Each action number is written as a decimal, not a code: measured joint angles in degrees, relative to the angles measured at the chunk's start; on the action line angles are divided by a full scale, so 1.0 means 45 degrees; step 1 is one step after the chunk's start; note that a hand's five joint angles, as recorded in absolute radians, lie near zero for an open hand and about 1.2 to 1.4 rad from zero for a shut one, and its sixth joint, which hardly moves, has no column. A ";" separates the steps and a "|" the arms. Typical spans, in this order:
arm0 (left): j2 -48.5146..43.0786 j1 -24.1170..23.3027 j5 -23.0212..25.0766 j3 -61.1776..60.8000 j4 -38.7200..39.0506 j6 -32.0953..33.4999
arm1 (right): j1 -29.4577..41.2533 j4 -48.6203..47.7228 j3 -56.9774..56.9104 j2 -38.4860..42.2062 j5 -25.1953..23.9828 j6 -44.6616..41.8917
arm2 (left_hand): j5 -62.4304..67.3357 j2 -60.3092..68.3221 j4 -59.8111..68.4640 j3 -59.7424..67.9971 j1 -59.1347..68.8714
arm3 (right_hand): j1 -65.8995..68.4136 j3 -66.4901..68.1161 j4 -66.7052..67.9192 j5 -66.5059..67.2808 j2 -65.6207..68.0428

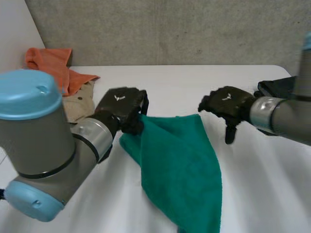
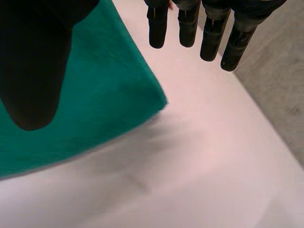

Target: Fold the laundry.

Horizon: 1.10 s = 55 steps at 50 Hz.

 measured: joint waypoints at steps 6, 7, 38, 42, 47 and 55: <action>0.0677 -0.0142 0.0024 0.0060 0.0048 0.1510 | 0.0600 -0.2346 -0.1323 0.2195 -0.0607 0.0040 | 0.0000 0.0014 0.0001 0.0001 0.0000 | 0.0000 0.0000 0.0000 -0.0001 0.0000; 0.0724 -0.0160 0.0024 0.0077 0.0053 0.1633 | 0.0641 -0.2529 -0.1488 0.2451 -0.0739 0.0052 | 0.0000 0.0014 0.0001 0.0001 0.0000 | 0.0000 0.0000 0.0000 -0.0001 0.0000; -0.1324 0.0760 -0.1197 0.5487 0.6039 0.6530 | 0.0386 -1.0528 -0.2033 -0.0163 0.3255 0.5710 | 0.0001 0.0043 0.0051 0.0069 0.0003 | 1.0015 1.2330 1.2146 1.1687 1.2138; -0.1233 0.0710 -0.1415 0.4178 0.6542 0.6596 | 0.0214 -1.0632 0.0651 -0.1698 0.2875 0.5524 | 0.0001 0.0046 0.0051 0.0069 0.0003 | 1.0022 1.2330 1.2146 1.1687 1.2138; -0.1027 0.0346 -0.1423 0.1654 0.6517 0.6504 | 0.0058 -0.9927 0.3312 -0.2701 0.2113 0.5028 | 0.0001 0.0075 0.0051 0.0069 0.0003 | 1.0024 1.2330 1.2147 1.1738 1.2138; -0.1133 -0.0127 -0.1415 -0.1418 0.6421 0.6458 | -0.0039 -0.8311 0.6060 -0.3120 0.1213 0.3735 | 0.0001 0.0077 0.0052 0.0095 0.0003 | 1.0023 1.2330 1.2147 1.1786 1.2138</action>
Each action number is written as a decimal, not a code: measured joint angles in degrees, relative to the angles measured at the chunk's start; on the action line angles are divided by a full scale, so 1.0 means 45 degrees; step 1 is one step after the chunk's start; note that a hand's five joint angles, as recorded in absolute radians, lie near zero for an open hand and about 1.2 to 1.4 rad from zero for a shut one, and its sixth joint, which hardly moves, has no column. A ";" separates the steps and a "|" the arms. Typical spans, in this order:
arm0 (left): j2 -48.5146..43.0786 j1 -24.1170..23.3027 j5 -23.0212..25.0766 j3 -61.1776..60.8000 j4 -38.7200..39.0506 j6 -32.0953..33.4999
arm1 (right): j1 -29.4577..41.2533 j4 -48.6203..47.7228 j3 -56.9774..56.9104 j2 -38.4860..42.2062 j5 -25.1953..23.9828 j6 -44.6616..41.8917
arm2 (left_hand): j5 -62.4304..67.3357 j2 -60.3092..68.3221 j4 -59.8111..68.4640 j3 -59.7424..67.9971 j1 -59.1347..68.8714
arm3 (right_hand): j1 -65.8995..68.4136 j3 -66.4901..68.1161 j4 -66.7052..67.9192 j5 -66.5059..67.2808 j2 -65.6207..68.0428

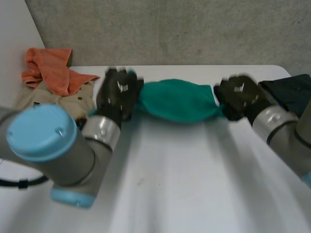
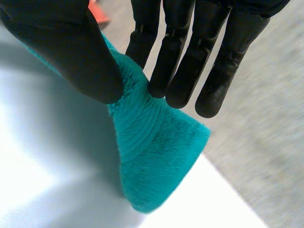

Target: Fold the laundry.

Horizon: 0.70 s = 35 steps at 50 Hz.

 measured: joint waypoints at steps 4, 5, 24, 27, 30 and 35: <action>-0.0366 -0.0114 -0.0026 -0.1239 -0.0035 0.0003 | -0.0003 0.0867 0.0845 0.0045 -0.0169 -0.0705 | 0.0000 0.0000 0.0002 0.0000 0.0000 | 0.0000 0.0000 0.0000 0.0000 0.0000; -0.0491 -0.0130 -0.0021 -0.1424 -0.0041 0.0000 | -0.0015 0.1059 0.0993 0.0062 -0.0194 -0.0843 | -0.0061 -0.0134 -0.0150 -0.0137 -0.0019 | 0.0001 0.0000 0.0001 0.0000 0.0000; 0.0009 0.0859 0.0303 -0.2487 -0.1481 -0.0835 | -0.1348 0.1476 0.1868 0.0271 -0.0233 -0.1337 | -1.1846 -1.2398 -1.2503 -1.2295 -1.1280 | 0.0000 0.0000 0.0001 0.0000 0.0000; 0.0344 0.1448 0.0722 -0.2675 -0.2012 -0.1547 | -0.1580 0.1429 0.1835 0.0451 -0.0215 -0.1368 | -1.1848 -1.2398 -1.2502 -1.2295 -1.1280 | 0.0000 0.0000 0.0001 0.0000 0.0000; 0.0517 0.2297 0.1554 -0.2954 -0.2600 -0.2278 | -0.1815 0.1406 0.1744 0.0694 -0.0146 -0.1527 | -1.1807 -1.2359 -1.2474 -1.2282 -1.1263 | 0.0001 0.0000 0.0001 0.0000 0.0000; 0.0491 0.3352 0.3005 -0.3260 -0.3045 -0.2709 | -0.2075 0.1407 0.1583 0.1009 -0.0051 -0.1962 | -1.1011 -1.1570 -1.1698 -1.1620 -1.0573 | 0.0001 0.0000 0.0001 0.0000 0.0000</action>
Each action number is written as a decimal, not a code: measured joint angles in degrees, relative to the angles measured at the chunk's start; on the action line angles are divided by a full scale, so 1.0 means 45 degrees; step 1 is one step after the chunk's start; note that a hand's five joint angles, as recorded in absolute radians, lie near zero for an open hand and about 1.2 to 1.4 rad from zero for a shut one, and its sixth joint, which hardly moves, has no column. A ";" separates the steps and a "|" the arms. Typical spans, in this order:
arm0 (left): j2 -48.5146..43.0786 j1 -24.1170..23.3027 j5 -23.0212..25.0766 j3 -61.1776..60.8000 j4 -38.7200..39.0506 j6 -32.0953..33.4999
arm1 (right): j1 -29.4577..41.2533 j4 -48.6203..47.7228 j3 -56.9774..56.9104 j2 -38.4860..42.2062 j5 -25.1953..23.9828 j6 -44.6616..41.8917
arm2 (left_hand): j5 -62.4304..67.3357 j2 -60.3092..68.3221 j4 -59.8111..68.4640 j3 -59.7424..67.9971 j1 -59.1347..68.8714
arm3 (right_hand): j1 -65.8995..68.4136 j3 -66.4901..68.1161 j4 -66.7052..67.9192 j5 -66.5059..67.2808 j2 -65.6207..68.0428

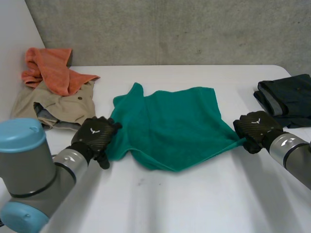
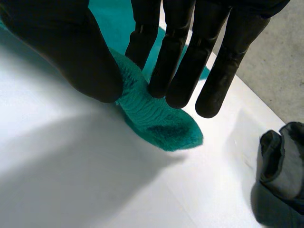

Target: Fold the laundry.

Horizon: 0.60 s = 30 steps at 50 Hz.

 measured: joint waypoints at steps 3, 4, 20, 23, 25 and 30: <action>-0.0115 0.0674 0.1009 -0.0064 -0.0129 -0.0050 | -0.0098 0.0011 -0.0142 0.0191 0.0025 -0.0264 | 0.0485 0.0442 0.0501 0.0457 0.0512 | -0.0001 0.0001 0.0000 0.0000 0.0000; -0.0157 0.0816 0.1199 -0.0058 -0.0143 -0.0047 | -0.0112 0.0013 -0.0183 0.0240 0.0027 -0.0315 | 0.0606 0.0542 0.0604 0.0572 0.0572 | -0.0001 0.0001 0.0000 0.0000 0.0000; -0.2002 0.1448 0.1951 0.1147 -0.0029 0.0170 | -0.0055 0.0040 -0.0208 0.0482 0.0018 -0.0403 | 0.2173 0.2081 0.2174 0.2135 0.2091 | -0.0001 0.0000 0.0000 0.0000 0.0001; -0.2288 0.1415 0.1917 0.1428 -0.0058 0.0316 | -0.0054 0.0034 -0.0169 0.0479 0.0012 -0.0401 | 0.2175 0.2081 0.2176 0.2136 0.2092 | 0.0000 0.0001 0.0000 0.0000 0.0000; -0.2465 0.1405 0.1893 0.1628 -0.0076 0.0470 | -0.0048 0.0032 -0.0146 0.0477 0.0010 -0.0400 | 0.2174 0.2081 0.2175 0.2135 0.2091 | -0.0001 0.0000 0.0000 0.0000 0.0000; -0.2699 0.1415 0.1860 0.1918 -0.0076 0.0701 | -0.0040 0.0034 -0.0123 0.0479 0.0013 -0.0399 | 0.2351 0.2274 0.2363 0.2320 0.2277 | -0.0001 0.0001 0.0000 0.0001 0.0000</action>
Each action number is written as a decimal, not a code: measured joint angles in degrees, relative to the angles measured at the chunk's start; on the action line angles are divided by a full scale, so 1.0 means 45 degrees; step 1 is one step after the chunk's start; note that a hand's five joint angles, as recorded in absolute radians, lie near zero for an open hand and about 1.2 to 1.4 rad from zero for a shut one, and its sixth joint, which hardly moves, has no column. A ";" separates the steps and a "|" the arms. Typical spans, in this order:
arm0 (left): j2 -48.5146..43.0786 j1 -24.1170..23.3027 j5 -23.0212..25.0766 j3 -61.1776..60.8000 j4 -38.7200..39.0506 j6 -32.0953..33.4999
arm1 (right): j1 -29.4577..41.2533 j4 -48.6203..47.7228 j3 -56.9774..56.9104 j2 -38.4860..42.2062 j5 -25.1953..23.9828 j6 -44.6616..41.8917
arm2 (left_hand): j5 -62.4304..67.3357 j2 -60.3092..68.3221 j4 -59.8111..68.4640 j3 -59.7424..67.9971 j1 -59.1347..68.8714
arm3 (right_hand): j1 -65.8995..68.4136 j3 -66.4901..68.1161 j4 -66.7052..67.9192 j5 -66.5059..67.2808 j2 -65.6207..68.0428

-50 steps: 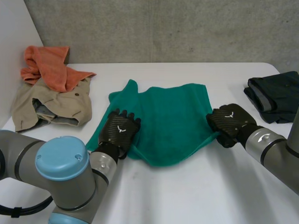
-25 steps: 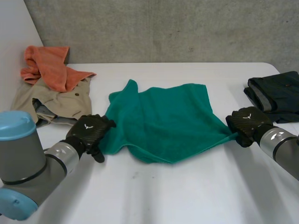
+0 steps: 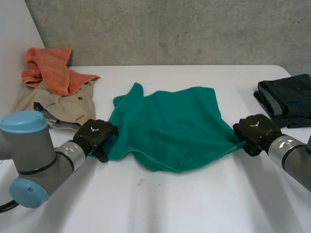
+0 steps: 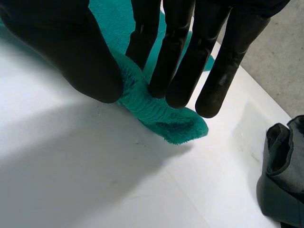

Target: Fold the laundry.

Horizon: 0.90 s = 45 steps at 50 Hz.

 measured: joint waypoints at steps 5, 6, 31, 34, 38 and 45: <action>-0.0404 0.0010 -0.0029 0.0417 0.0037 0.0122 | 0.0005 0.0003 0.0030 0.0002 0.0003 0.0000 | 0.0540 0.0541 0.0548 0.0551 0.0539 | 0.0001 -0.0001 0.0000 0.0000 0.0000; -0.0471 0.0010 -0.0032 0.0486 0.0036 0.0134 | 0.0005 0.0003 0.0036 0.0003 0.0003 0.0000 | 0.0540 0.0541 0.0548 0.0551 0.0539 | -0.0009 -0.0001 0.0000 0.0000 0.0000; -0.1566 -0.0122 -0.0045 0.1980 0.0015 0.0300 | 0.0003 0.0008 0.0216 -0.0004 -0.0009 -0.0001 | 0.1259 0.5273 0.5234 0.5243 0.5251 | 0.0001 0.0000 0.0002 0.0040 0.0000; -0.1640 -0.0159 -0.0026 0.2022 0.0026 0.0304 | 0.0004 0.0008 0.0231 -0.0005 -0.0012 -0.0001 | 0.1259 0.5924 0.5836 0.5895 0.5881 | 0.0001 0.0000 0.0002 0.0040 0.0000; -0.1715 -0.0195 -0.0013 0.2055 0.0049 0.0308 | 0.0004 0.0010 0.0239 -0.0012 -0.0009 -0.0001 | 0.1259 0.8552 0.8436 0.8495 0.8667 | 0.0001 0.0000 0.0002 0.0041 0.0000; -0.1512 -0.0231 -0.0368 0.2000 0.0035 0.0298 | -0.0026 0.0035 0.0214 -0.0063 0.0008 -0.0001 | 0.1259 0.9280 0.9281 0.9206 0.9117 | 0.0000 0.0000 0.0002 0.0041 0.0000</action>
